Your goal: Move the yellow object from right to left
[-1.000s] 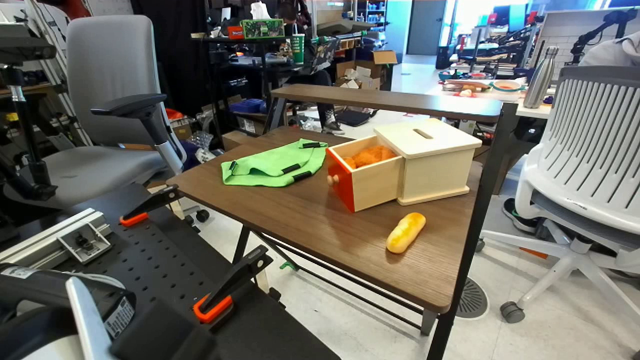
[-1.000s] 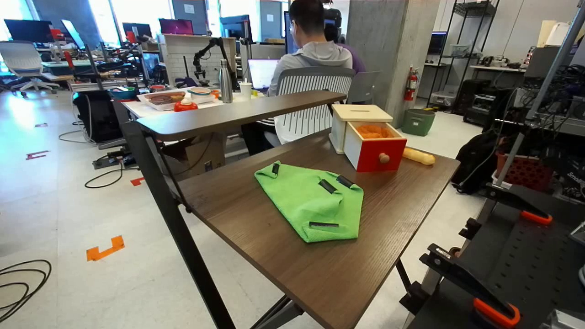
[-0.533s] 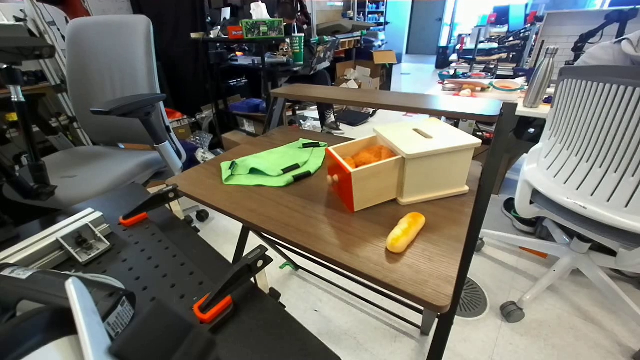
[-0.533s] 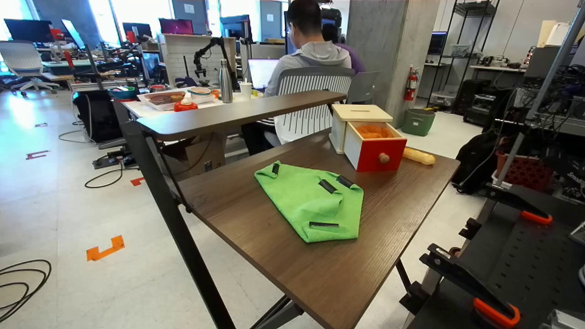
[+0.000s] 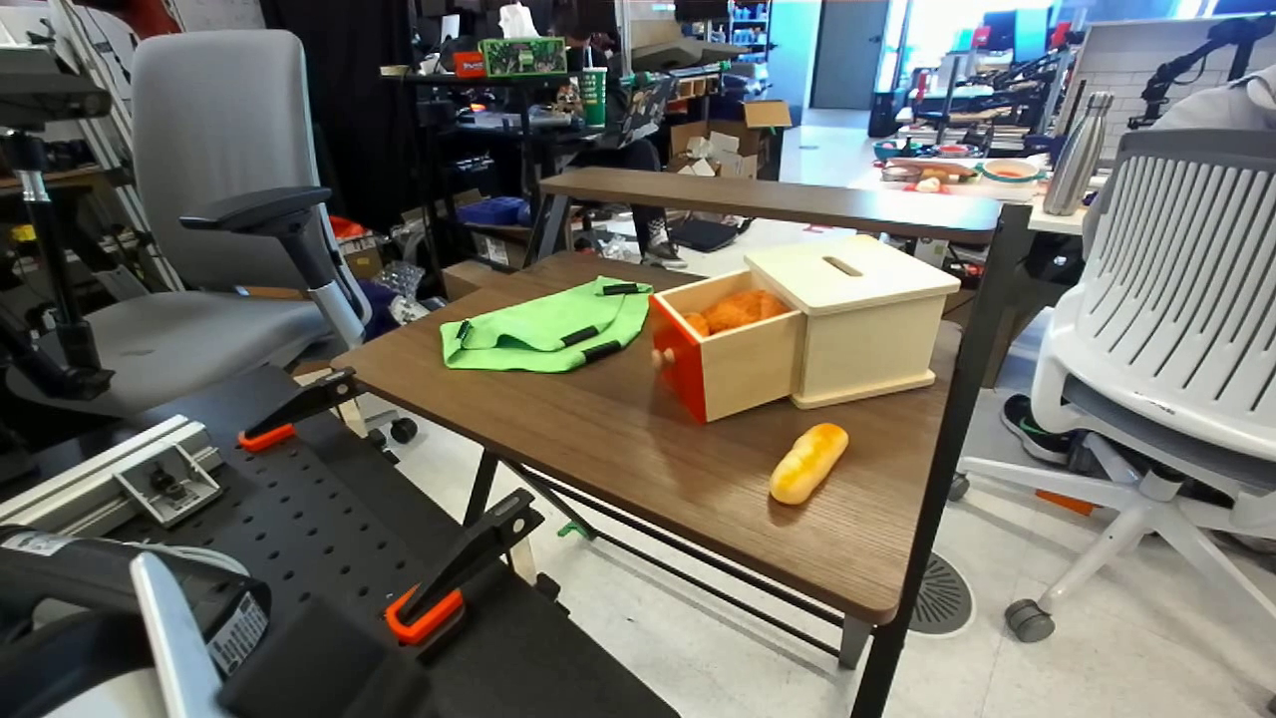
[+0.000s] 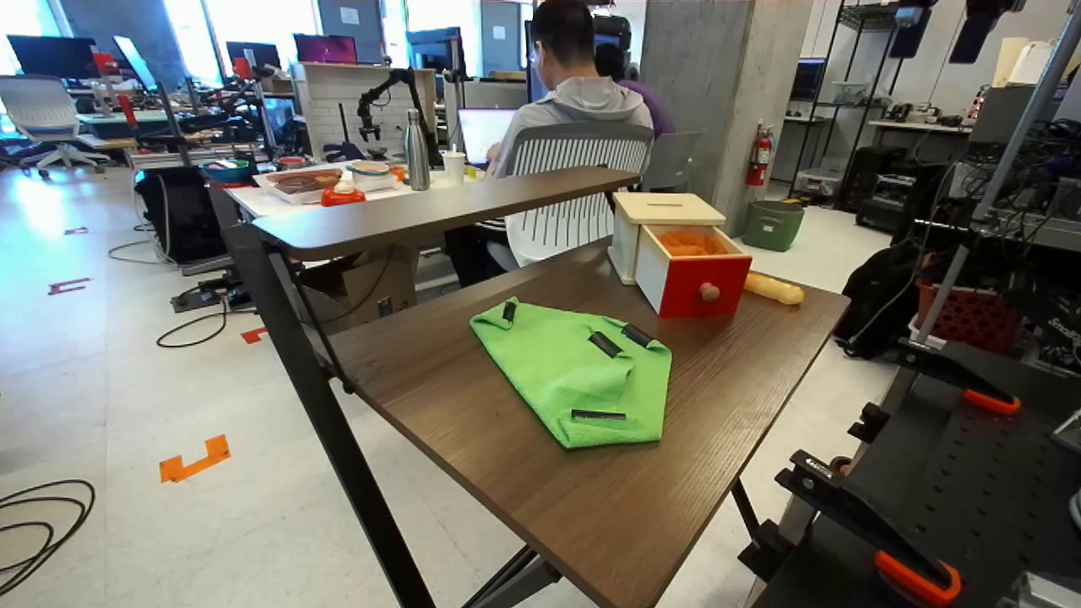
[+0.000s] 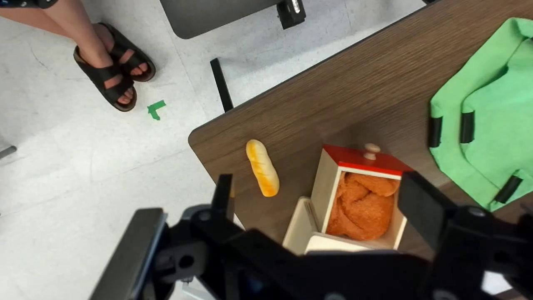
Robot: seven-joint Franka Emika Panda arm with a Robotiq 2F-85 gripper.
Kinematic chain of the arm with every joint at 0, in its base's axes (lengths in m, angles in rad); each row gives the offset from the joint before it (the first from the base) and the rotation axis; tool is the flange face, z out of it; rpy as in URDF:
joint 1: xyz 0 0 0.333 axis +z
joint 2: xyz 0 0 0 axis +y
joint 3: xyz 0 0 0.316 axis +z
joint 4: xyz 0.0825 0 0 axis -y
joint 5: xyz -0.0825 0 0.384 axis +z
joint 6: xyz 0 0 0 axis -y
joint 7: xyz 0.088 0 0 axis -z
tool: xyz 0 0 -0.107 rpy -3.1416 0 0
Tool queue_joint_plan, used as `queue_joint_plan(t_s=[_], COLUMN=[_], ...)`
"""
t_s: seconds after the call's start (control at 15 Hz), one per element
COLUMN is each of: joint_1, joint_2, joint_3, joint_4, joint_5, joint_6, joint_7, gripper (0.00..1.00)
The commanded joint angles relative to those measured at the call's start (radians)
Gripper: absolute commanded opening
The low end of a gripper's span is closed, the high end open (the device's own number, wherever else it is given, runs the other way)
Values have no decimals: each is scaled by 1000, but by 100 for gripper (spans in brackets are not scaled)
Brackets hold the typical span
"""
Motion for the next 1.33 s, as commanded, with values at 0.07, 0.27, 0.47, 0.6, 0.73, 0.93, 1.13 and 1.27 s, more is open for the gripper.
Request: queue_joint_plan(t_s=[0.07, 0.27, 0.47, 0.6, 0.73, 0.93, 1.13, 1.27], joint_1=[-14, -20, -20, -18, -17, -17, -23, -23], joint_2=[186, 316, 444, 403, 461, 478, 503, 533], joint_3=[-22, -18, -16, -14, -15, -15, -14, -11], joint_4=[52, 80, 127, 89, 122, 141, 164, 181], joint_5=[53, 60, 28, 28, 21, 19, 36, 38], joint_6=[124, 244, 315, 294, 294, 294, 300, 312], joint_7=[-32, -9, 33, 22, 34, 37, 44, 40], gripper=[100, 100, 100, 100, 100, 100, 100, 100])
